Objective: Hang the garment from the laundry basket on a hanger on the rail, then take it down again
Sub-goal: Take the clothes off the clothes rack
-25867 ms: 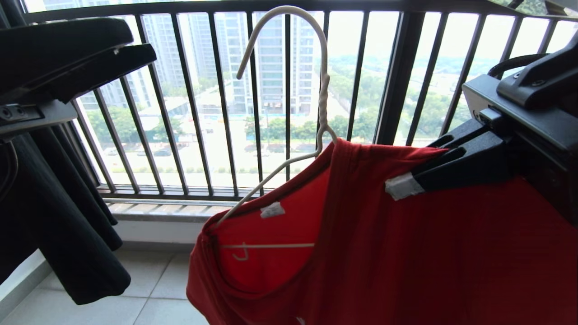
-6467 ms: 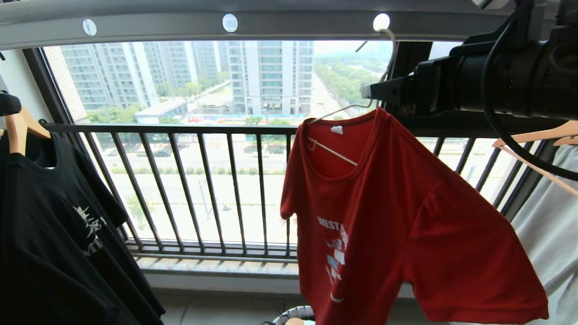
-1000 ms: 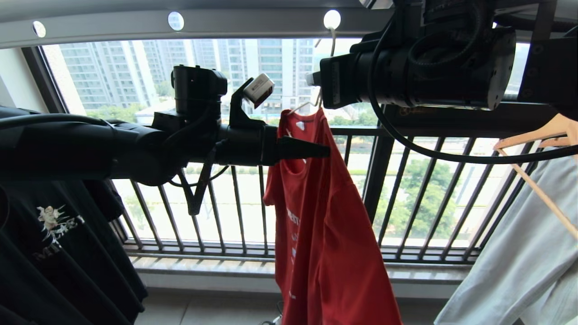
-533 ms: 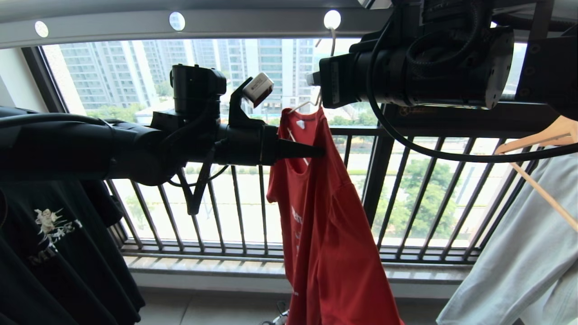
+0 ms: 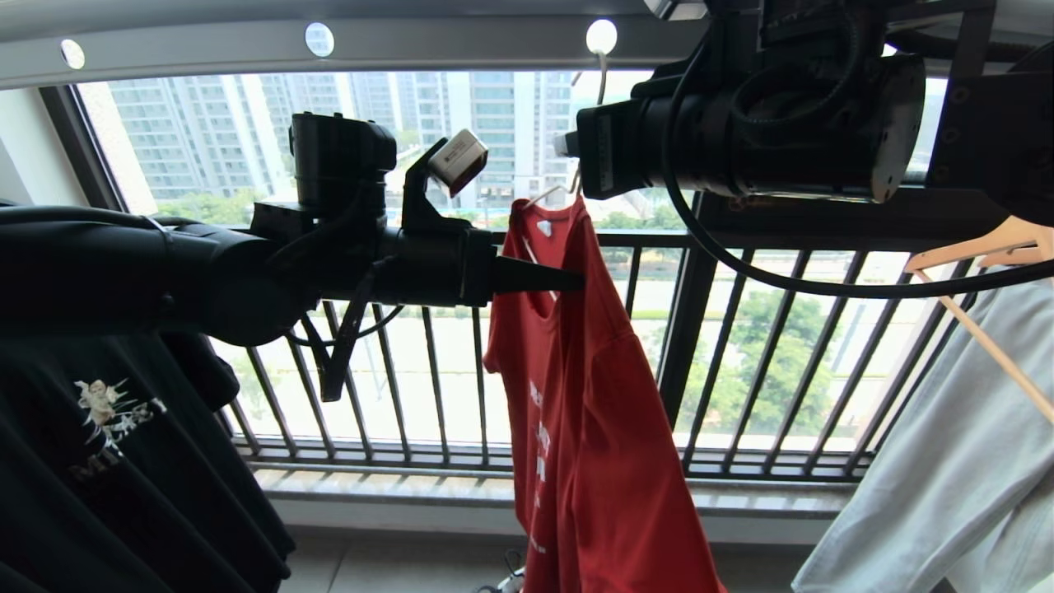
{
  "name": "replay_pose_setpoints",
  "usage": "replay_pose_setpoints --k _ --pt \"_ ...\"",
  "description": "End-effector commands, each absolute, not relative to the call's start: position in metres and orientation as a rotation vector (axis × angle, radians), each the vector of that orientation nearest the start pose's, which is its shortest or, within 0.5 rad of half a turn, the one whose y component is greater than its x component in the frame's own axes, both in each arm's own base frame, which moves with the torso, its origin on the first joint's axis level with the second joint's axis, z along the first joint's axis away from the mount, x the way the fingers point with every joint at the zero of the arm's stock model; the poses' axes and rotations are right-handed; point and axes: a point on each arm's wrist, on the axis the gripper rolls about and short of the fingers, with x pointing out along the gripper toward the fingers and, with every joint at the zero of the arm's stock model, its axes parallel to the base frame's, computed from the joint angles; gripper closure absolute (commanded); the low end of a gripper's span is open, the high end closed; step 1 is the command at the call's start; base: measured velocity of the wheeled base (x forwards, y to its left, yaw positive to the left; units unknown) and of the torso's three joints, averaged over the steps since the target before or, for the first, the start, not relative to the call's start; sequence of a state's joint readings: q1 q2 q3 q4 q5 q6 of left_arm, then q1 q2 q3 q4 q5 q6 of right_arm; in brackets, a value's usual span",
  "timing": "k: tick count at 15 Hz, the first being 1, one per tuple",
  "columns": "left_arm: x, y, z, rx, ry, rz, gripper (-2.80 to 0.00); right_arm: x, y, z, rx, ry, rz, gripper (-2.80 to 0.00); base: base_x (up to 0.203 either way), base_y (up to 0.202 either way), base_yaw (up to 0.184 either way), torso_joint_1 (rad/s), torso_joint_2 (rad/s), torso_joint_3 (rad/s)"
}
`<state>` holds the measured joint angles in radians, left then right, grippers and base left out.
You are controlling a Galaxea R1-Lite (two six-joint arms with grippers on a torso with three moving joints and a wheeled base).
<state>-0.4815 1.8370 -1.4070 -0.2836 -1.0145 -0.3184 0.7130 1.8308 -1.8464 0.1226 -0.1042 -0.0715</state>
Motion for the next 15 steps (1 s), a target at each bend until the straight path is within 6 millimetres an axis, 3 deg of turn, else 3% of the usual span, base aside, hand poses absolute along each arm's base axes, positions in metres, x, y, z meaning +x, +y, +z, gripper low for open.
replay_pose_setpoints --k 1,6,15 --pt "0.294 -0.176 0.284 -0.292 0.366 -1.469 0.00 0.272 0.231 0.354 -0.118 0.088 0.609 0.00 0.000 0.000 0.000 0.000 0.00 0.000" --pt "0.263 -0.167 0.291 -0.287 0.362 -1.491 0.00 0.275 0.233 0.351 -0.121 0.094 0.606 0.00 0.000 0.000 0.000 0.000 0.00 0.000" --pt "0.246 -0.170 0.277 -0.293 0.423 -1.506 0.00 0.277 0.234 0.353 -0.118 0.087 0.605 0.00 0.000 0.000 0.000 0.000 0.00 0.000"
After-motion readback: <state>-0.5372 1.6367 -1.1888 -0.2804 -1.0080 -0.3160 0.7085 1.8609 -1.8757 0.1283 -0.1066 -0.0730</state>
